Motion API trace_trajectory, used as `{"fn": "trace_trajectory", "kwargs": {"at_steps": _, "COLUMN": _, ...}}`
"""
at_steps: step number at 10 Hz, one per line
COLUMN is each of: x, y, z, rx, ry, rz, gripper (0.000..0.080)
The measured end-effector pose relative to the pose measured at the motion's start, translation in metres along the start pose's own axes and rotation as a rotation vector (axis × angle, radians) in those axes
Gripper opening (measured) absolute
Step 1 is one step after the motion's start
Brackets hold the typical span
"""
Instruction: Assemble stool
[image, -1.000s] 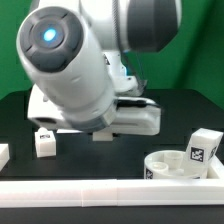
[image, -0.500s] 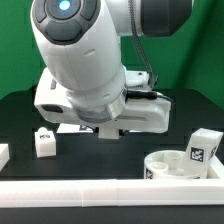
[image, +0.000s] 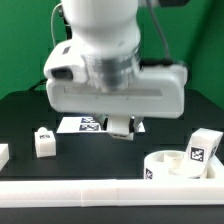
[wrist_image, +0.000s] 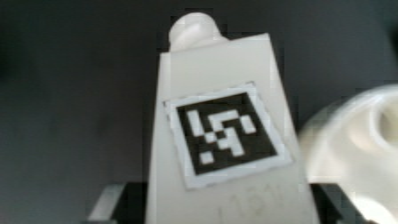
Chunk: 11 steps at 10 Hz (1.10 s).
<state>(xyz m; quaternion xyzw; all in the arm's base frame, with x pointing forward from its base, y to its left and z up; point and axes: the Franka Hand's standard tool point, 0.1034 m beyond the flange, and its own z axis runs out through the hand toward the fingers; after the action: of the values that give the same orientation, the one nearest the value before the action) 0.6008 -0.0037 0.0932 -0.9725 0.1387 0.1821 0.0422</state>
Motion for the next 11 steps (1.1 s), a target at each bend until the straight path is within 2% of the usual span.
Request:
{"fn": "trace_trajectory", "kwargs": {"at_steps": 2, "x": 0.007, "y": -0.012, "z": -0.020, "rx": 0.017, "ry": 0.154, "rz": -0.012, "gripper": 0.0327}}
{"fn": "trace_trajectory", "kwargs": {"at_steps": 4, "x": 0.012, "y": -0.015, "z": -0.018, "rx": 0.026, "ry": 0.316, "rz": -0.017, "gripper": 0.0327}}
{"fn": "trace_trajectory", "kwargs": {"at_steps": 5, "x": 0.012, "y": -0.016, "z": -0.018, "rx": 0.028, "ry": 0.356, "rz": -0.019, "gripper": 0.0327}}
{"fn": "trace_trajectory", "kwargs": {"at_steps": 6, "x": 0.020, "y": -0.018, "z": -0.022, "rx": 0.032, "ry": 0.457, "rz": -0.024, "gripper": 0.0327}}
{"fn": "trace_trajectory", "kwargs": {"at_steps": 8, "x": 0.026, "y": -0.024, "z": -0.029, "rx": 0.038, "ry": 0.563, "rz": -0.035, "gripper": 0.0327}}
{"fn": "trace_trajectory", "kwargs": {"at_steps": 9, "x": 0.032, "y": -0.029, "z": -0.038, "rx": 0.044, "ry": 0.654, "rz": -0.044, "gripper": 0.0327}}
{"fn": "trace_trajectory", "kwargs": {"at_steps": 11, "x": 0.035, "y": -0.032, "z": -0.044, "rx": 0.049, "ry": 0.797, "rz": -0.054, "gripper": 0.0327}}
